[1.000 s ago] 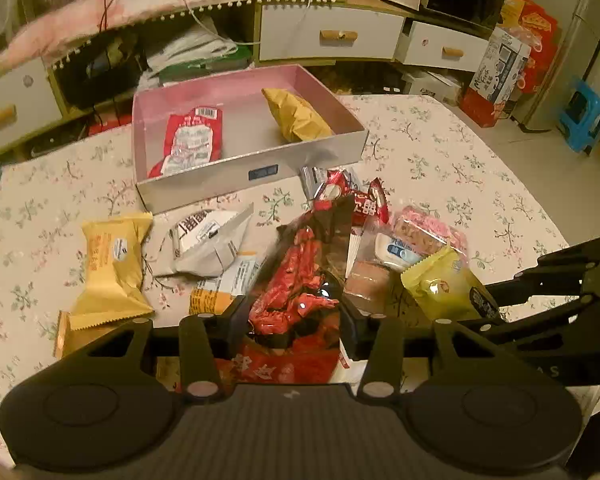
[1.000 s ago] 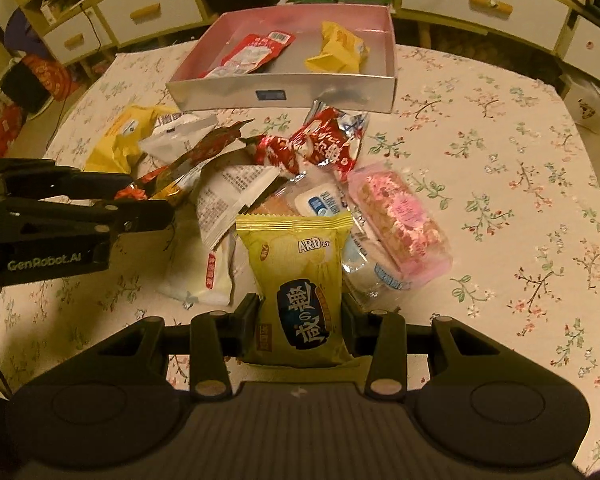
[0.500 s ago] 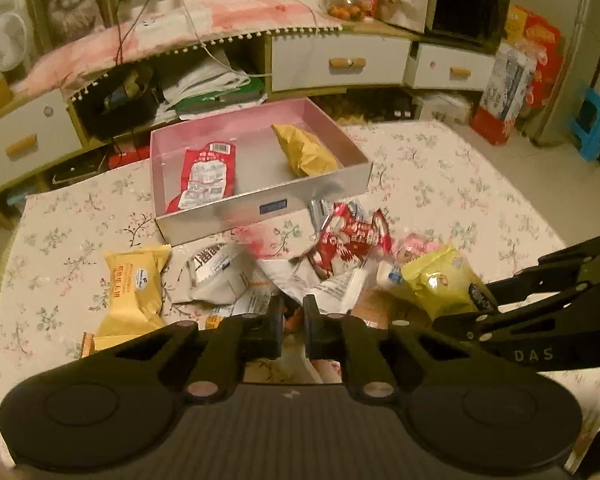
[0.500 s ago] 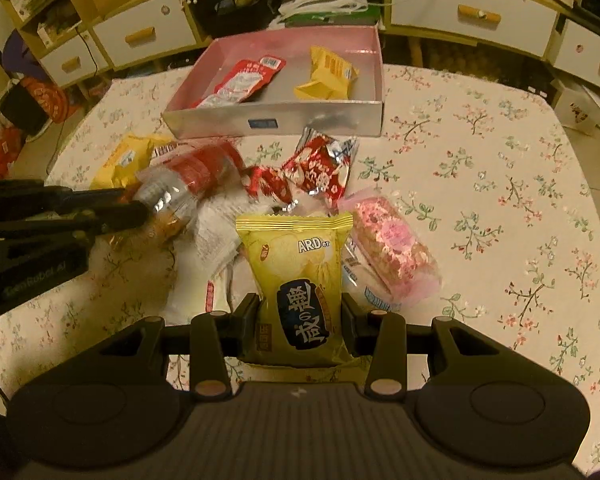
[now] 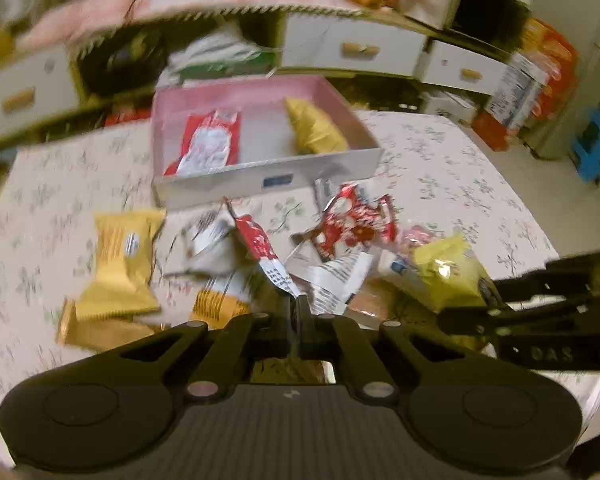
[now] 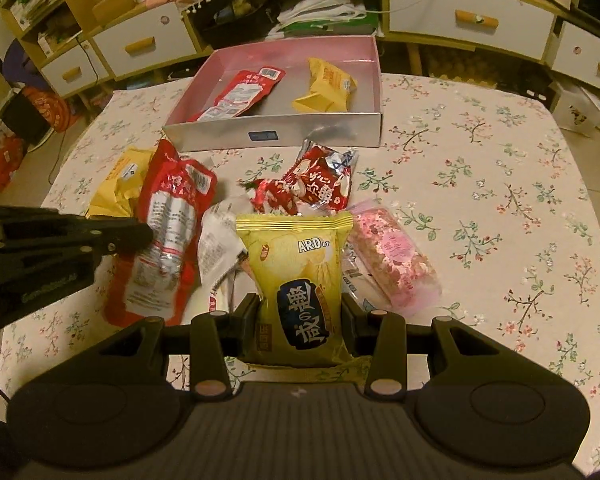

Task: Organize snacks
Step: 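Grasp the yellow ARD bag with the right tool while the left tool grasps a red packet, then carry both snacks over the pink box and release them inside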

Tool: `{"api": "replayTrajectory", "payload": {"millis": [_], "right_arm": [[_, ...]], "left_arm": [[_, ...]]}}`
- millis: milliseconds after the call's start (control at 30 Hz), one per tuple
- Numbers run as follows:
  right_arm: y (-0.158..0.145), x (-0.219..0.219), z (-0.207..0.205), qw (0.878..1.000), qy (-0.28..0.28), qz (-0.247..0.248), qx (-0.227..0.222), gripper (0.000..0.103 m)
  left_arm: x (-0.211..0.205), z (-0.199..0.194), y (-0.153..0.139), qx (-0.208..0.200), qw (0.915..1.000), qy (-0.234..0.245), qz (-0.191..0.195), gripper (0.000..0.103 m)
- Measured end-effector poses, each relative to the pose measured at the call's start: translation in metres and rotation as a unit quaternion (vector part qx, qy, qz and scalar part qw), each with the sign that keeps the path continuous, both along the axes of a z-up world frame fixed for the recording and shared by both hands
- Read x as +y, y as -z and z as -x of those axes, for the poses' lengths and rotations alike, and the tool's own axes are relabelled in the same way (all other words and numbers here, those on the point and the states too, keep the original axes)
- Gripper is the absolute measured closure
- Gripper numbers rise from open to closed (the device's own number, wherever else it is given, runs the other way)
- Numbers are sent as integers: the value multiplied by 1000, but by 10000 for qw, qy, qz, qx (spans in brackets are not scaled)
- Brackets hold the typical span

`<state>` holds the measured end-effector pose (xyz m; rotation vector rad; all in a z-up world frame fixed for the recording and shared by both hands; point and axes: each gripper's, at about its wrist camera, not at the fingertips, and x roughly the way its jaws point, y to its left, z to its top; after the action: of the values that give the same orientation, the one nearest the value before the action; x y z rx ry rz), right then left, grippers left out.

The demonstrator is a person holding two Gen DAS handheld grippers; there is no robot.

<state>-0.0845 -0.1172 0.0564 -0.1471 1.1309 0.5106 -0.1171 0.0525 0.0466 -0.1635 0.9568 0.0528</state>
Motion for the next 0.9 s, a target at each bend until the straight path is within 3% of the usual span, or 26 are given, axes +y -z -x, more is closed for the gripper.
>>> {"api": "replayTrajectory", "payload": {"millis": [67,133,267,400,500,567,667,900], "right_arm": [[0,0,0,10000,-3,-3,15,65],[0,0,0,10000,-6,-9,22,65],[1,1,1,10000,-27,-14,34,65],[1,3,2,10000,-48,-15,34,65],[2,3,2,10000,-47,-3,36,65],[2,4,2,10000,-42,12,34,65],[2,3,1,10000,-35,11,30,65],[-1,0,1,10000,24,-40,-16,65]], "left_arm": [[6,-2,5,75,9998,-138,93,97],[11,-5,11,170,9994,-226,220,86],[23,-10,25,236,9967,-405,667,76],[27,-12,32,190,9946,-536,872,73],[22,-14,35,186,9956,-492,773,71],[19,-14,34,140,9970,-420,639,72],[17,-14,29,71,9973,-344,652,86],[15,-12,19,73,9977,-237,633,87]]}}
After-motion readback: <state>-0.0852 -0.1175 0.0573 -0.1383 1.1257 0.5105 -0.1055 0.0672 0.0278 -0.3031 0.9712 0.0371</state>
